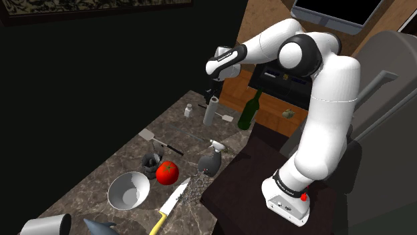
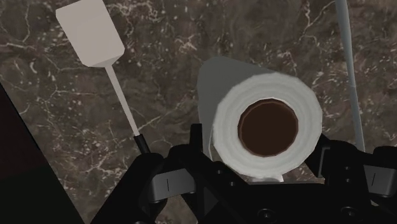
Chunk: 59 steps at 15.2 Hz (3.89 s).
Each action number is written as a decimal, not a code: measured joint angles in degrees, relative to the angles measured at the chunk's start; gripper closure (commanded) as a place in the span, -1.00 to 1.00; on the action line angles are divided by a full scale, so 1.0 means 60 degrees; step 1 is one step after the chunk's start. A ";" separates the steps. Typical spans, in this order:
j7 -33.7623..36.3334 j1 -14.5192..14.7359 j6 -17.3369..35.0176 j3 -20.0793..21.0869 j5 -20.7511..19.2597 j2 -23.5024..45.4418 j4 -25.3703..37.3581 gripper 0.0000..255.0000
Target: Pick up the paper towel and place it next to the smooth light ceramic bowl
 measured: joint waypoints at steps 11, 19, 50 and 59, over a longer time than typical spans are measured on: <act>0.0126 0.0061 -0.0675 -0.0081 -0.0162 -0.0589 0.0092 1.00; 0.0245 0.0098 -0.1507 -0.0159 -0.0335 -0.1187 0.0339 1.00; 0.0608 0.0144 -0.5114 -0.0268 -0.0708 -0.2399 0.2768 1.00; 0.0910 0.0298 -0.5983 -0.0186 -0.0787 -0.2756 0.3300 1.00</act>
